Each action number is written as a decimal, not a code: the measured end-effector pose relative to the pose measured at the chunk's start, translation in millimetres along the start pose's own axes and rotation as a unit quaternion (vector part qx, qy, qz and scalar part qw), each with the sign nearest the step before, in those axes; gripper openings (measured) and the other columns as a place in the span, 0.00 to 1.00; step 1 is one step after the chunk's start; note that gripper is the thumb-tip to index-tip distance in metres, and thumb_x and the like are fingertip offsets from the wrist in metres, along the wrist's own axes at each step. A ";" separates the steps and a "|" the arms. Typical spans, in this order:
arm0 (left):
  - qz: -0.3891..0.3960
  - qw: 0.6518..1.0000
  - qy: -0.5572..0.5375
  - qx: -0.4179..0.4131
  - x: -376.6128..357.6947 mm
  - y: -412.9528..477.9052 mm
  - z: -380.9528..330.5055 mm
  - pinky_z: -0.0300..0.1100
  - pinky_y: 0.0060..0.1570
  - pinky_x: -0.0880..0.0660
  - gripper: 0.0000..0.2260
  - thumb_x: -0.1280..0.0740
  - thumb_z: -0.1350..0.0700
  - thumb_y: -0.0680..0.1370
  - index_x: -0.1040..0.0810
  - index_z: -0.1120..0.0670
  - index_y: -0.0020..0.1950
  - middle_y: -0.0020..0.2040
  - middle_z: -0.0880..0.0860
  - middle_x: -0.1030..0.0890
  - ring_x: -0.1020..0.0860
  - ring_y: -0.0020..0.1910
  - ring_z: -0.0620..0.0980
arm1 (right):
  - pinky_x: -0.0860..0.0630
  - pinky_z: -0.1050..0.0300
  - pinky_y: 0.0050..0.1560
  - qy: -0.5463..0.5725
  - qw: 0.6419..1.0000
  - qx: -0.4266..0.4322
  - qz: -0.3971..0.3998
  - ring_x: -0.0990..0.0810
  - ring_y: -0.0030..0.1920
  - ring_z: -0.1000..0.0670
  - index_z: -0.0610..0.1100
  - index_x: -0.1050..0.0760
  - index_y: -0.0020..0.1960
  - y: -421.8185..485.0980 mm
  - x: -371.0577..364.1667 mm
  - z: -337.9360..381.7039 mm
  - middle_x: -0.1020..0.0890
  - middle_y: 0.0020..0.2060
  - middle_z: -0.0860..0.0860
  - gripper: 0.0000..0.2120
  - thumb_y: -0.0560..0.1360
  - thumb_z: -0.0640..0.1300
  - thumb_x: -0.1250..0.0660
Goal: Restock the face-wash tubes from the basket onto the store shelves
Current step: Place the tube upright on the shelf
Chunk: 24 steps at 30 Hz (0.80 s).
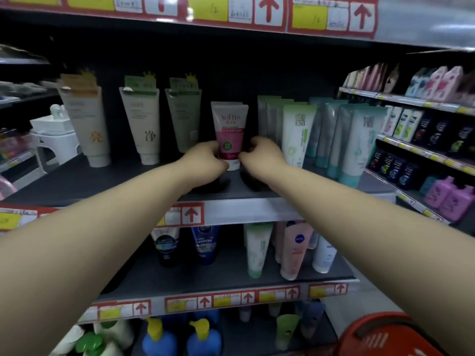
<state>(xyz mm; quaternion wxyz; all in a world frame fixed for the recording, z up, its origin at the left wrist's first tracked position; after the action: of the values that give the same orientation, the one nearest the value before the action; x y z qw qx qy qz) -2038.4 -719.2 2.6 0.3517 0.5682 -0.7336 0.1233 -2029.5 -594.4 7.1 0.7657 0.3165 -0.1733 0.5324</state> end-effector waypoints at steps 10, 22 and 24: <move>0.021 0.964 0.256 -0.069 -29.5 -89.0 -71.9 0.41 0.64 0.35 0.26 0.37 0.59 0.77 0.39 0.57 0.74 0.73 0.58 0.35 0.33 0.70 0.55 | 0.32 0.49 0.67 -0.237 0.947 0.198 0.093 0.34 0.70 0.44 0.44 0.41 0.75 -118.3 45.0 12.4 0.32 0.71 0.44 0.29 0.75 0.43 0.40; 0.145 0.952 0.260 -0.066 -257.7 -178.2 -67.2 0.47 0.63 0.31 0.26 0.35 0.58 0.74 0.36 0.61 0.70 0.68 0.61 0.30 0.30 0.66 0.59 | 0.30 0.47 0.63 -0.275 0.940 0.142 0.143 0.30 0.66 0.41 0.42 0.36 0.72 -240.4 74.5 -187.1 0.27 0.66 0.43 0.31 0.70 0.50 0.40; 0.180 0.945 0.264 -0.066 -304.0 -188.1 -59.4 0.48 0.63 0.30 0.28 0.35 0.57 0.73 0.36 0.59 0.71 0.69 0.60 0.31 0.30 0.67 0.59 | 0.28 0.45 0.60 -0.280 0.941 0.112 0.154 0.28 0.63 0.40 0.42 0.33 0.69 -257.1 75.5 -225.3 0.25 0.63 0.43 0.33 0.66 0.53 0.44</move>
<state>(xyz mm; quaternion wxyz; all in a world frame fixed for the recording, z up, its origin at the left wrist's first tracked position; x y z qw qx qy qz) -1810.4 -518.5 -195.2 0.5414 0.3489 -0.7111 0.2819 -1779.7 -450.2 -191.2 0.5542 0.5062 -0.3669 0.5496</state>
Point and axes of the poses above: each hand's wrist, its own y-axis towards the middle knuckle, its own x-axis out of the back of the hand, z = x × y, the point moved 10 cm from there along y, towards the middle knuckle
